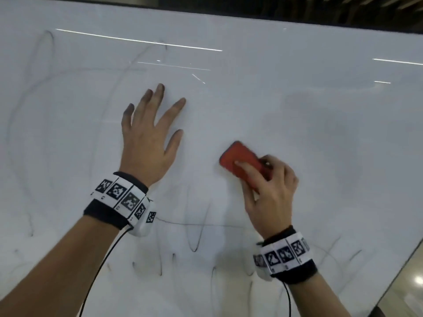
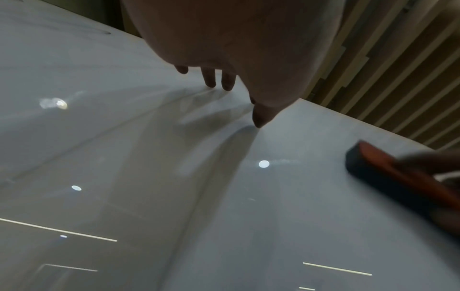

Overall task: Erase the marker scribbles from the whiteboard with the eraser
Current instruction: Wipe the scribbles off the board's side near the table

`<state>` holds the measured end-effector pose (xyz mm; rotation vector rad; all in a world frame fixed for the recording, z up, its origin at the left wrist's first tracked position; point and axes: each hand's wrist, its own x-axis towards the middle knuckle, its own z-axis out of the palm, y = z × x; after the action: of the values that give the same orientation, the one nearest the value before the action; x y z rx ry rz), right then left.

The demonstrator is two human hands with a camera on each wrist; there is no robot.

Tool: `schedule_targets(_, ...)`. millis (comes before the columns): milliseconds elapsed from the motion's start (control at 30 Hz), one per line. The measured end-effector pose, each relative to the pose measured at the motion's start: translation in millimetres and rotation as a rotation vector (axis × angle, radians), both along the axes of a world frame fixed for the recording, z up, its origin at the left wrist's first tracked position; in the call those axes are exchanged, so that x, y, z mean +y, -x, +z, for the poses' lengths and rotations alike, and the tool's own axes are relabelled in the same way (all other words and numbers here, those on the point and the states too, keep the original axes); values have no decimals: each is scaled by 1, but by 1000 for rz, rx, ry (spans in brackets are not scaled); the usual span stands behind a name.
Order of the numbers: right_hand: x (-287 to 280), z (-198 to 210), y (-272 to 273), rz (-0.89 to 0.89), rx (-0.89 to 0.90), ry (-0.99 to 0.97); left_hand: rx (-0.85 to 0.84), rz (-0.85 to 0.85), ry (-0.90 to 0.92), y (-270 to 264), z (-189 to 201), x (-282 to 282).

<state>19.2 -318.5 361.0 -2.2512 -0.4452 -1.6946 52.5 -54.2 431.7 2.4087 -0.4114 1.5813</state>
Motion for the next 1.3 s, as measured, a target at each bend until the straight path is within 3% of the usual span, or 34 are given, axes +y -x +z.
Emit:
schedule_targets(67, 8, 32, -8, -4, -59, -212, -3, 0, -16, -1, 0, 4)
schedule_targets(133, 31, 28, -11, 16, -62, -233, -9, 14, -24, 0, -2, 6)
schedule_targets(267, 62, -76, -9, 181, 137, 536, -7, 66, -85, -1, -3, 12)
schedule_targets(300, 61, -88, -7, 192, 203, 650, 1, 72, -100, -2, -4, 13)
schedule_targets(367, 61, -72, -8, 178, 205, 597, 13, 75, -110, -4, -5, 14)
schedule_targets(500, 63, 8, -13, 47, 9, 70, 28, 69, -93, -4, -6, 12)
schedule_targets(567, 70, 8, -16, 47, -16, 12, 31, 85, -94, -3, -8, 11)
schedule_targets(633, 77, -31, -16, 111, 37, 193, 36, 103, -98, -3, -9, 10)
schedule_targets(700, 76, -84, -13, 191, 156, 518, 40, 109, -100, -4, -9, 11)
schedule_targets(767, 64, -97, -8, 218, 281, 757, 43, 121, -108, -4, -10, 11)
schedule_targets(833, 54, -66, -10, 208, 244, 711, 40, 129, -111, -6, -10, 11)
schedule_targets(933, 42, -4, -12, 80, 111, 338, 38, 112, -86, -7, -11, 10)
schedule_targets(1000, 44, -6, -14, 44, 84, 213, 40, 111, -63, -7, -12, 7)
schedule_targets(1067, 49, -54, -12, 122, 141, 341, 35, 118, -62, -6, -13, 5)
schedule_targets(1167, 41, -131, -4, 221, 297, 755, 38, 123, -71, -5, -12, 6)
schedule_targets(1233, 33, -123, -3, 243, 363, 825, 43, 127, -73, -4, -12, 7)
schedule_targets(1300, 30, -81, -5, 233, 300, 687, 39, 133, -73, -5, -12, 6)
